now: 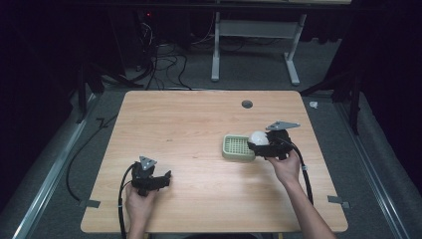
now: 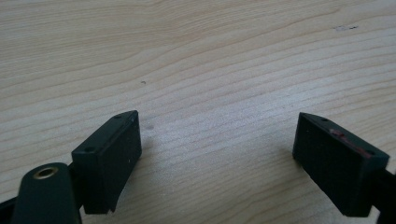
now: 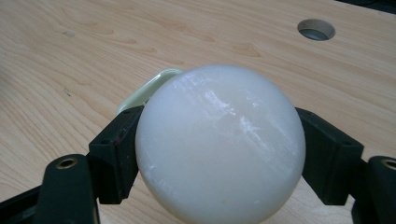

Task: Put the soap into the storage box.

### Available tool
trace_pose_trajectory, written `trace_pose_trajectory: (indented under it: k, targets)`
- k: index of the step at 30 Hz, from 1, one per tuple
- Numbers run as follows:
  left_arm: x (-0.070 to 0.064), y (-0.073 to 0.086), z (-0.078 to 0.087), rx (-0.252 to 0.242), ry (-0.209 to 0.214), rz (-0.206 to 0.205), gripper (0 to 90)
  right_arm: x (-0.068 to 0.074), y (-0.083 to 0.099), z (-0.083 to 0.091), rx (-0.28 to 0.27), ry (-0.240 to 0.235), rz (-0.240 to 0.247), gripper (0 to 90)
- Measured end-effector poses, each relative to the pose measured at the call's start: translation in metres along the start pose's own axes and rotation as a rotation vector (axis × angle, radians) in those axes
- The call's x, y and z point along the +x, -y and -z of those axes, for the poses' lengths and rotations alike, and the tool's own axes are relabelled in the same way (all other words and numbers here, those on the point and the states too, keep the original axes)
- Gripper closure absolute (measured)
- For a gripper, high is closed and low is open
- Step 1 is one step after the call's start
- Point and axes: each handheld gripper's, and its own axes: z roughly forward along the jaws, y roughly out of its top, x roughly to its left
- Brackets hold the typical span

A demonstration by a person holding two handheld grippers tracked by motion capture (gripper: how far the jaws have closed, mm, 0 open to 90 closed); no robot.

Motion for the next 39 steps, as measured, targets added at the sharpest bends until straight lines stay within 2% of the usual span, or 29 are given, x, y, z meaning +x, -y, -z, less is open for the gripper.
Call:
trace_pose_trajectory:
  k: [10,19,27,39]
  targets:
    - [0.0,0.0,0.0,0.0,0.0,0.0,16.1,0.005,-0.004,-0.009,0.013,-0.017,0.005,24.4]
    - [0.0,0.0,0.0,0.0,0.001,0.0,16.1,0.014,-0.012,-0.019,0.033,-0.029,0.035,24.4]
    - [0.0,0.0,0.0,0.0,0.001,0.0,16.1,0.018,-0.013,-0.034,0.05,-0.039,0.04,24.4]
    - [0.0,0.0,0.0,0.0,0.001,0.0,16.1,0.023,-0.01,-0.06,0.099,-0.023,0.051,24.4]
